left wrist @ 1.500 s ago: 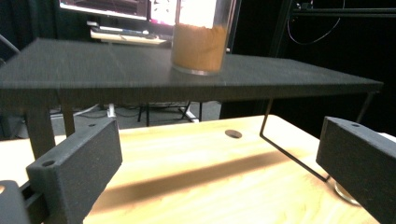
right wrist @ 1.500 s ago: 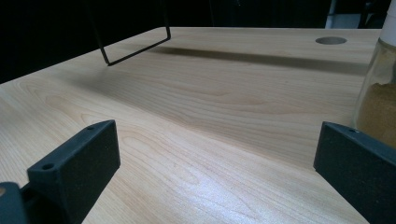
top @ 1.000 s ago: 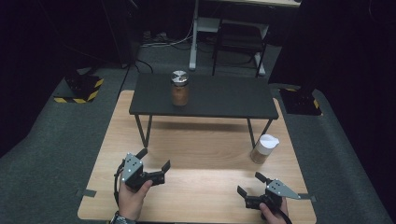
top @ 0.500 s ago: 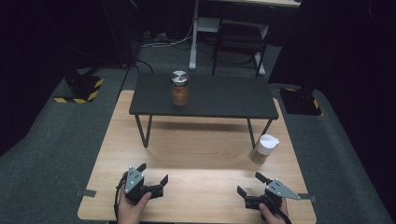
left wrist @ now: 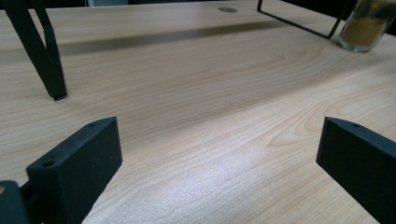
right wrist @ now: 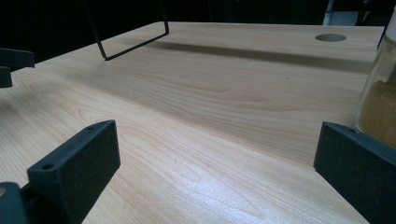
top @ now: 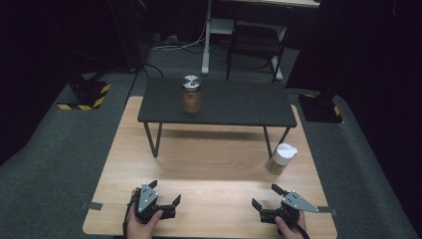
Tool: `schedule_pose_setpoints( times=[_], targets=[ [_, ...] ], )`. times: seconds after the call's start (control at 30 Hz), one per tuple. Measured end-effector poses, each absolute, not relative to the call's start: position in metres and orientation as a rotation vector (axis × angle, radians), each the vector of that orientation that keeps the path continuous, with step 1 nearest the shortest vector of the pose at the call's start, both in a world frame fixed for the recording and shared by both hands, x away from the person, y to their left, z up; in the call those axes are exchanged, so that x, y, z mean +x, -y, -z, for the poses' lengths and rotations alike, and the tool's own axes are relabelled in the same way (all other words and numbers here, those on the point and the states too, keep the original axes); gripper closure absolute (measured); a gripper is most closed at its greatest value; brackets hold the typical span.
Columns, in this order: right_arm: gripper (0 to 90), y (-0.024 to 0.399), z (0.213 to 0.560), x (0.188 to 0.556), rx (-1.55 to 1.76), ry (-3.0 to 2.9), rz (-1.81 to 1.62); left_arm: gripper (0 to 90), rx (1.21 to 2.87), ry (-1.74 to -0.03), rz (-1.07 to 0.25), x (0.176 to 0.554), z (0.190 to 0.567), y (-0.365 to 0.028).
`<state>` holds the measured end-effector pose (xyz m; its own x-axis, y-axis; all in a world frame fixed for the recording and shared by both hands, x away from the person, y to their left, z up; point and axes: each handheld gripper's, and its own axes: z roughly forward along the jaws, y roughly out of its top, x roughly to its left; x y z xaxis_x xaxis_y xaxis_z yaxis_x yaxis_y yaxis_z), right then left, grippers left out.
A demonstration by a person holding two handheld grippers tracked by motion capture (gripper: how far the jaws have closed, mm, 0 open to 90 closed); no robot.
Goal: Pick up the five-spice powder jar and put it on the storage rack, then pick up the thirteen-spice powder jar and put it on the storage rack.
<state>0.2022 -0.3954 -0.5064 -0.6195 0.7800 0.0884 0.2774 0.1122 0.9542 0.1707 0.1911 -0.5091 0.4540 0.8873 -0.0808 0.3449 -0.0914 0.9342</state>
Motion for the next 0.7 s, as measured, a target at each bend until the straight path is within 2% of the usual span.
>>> schedule_pose_setpoints(
  times=[0.7],
  targets=[
    [0.4, 0.3910, 0.5038, 0.2024, 1.071, -1.950, -1.501, 0.4, 1.638, -1.099, -0.621, 0.1708, 0.5101, -0.1955]
  ],
)
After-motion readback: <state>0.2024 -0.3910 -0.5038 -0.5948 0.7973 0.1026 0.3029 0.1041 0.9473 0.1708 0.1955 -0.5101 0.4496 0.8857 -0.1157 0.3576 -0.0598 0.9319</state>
